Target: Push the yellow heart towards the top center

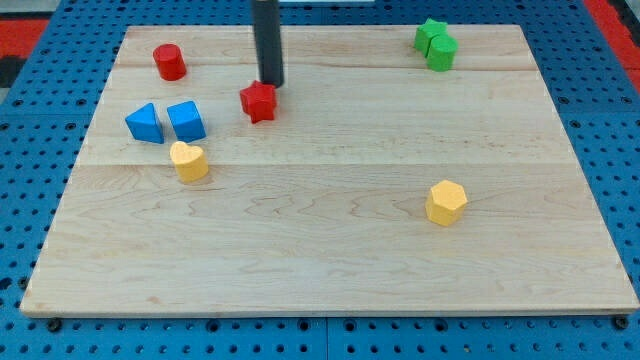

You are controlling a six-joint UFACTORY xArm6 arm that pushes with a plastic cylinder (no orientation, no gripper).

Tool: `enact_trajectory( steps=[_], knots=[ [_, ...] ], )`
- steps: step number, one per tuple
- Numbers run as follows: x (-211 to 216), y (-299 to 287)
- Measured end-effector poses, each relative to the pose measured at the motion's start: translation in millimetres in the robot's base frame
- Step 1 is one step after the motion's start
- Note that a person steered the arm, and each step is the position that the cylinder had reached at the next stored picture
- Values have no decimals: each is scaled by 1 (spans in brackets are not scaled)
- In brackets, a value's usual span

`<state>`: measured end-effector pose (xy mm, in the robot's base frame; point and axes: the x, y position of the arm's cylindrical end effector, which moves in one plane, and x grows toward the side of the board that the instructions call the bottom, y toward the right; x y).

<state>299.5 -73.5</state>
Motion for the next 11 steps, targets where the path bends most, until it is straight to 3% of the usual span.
enact_trajectory(
  steps=[1, 3, 4, 5, 11],
  knots=[
    [1, -21],
    [63, 19],
    [62, -55],
    [81, -85],
    [138, -85]
  ],
)
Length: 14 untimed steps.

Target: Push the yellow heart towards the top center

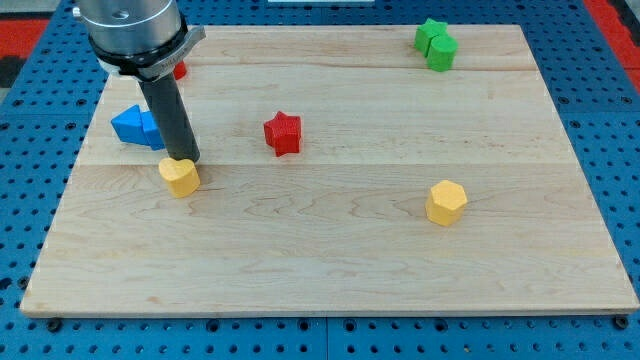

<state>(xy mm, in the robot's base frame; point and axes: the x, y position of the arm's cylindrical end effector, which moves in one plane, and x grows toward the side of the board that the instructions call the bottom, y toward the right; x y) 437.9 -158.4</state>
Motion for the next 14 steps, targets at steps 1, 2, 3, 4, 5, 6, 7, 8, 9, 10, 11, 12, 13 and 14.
enact_trajectory(
  steps=[1, 2, 3, 4, 5, 6, 7, 8, 9, 10, 11, 12, 13, 14],
  knots=[
    [8, -28],
    [36, -38],
    [46, 15],
    [76, 53],
    [113, 38],
    [87, 103],
    [48, 166],
    [20, 190],
    [-31, 169],
    [-11, 209],
    [23, 237],
    [-22, 242],
    [-32, 133],
    [-35, 192]
  ],
)
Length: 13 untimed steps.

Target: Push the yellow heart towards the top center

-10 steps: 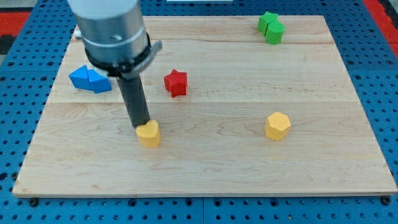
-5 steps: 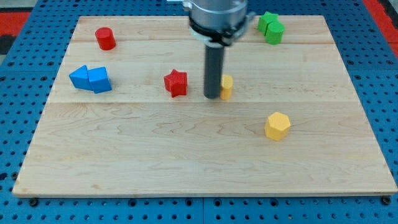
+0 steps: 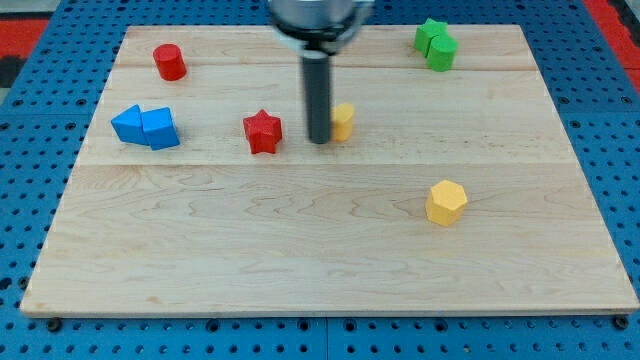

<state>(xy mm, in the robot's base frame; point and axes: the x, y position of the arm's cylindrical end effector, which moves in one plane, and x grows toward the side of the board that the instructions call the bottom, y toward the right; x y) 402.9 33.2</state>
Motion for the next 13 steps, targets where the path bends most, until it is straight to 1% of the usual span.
enact_trajectory(
  steps=[1, 2, 3, 4, 5, 6, 7, 8, 9, 10, 11, 12, 13],
  knots=[
    [18, 71],
    [-22, 24],
    [-33, -59],
    [-61, -50],
    [-69, -49],
    [-19, -56],
    [-17, -137],
    [-45, -117],
    [-93, -78],
    [-113, -51],
    [-95, -38],
    [-108, -5],
    [-147, -44]
  ],
)
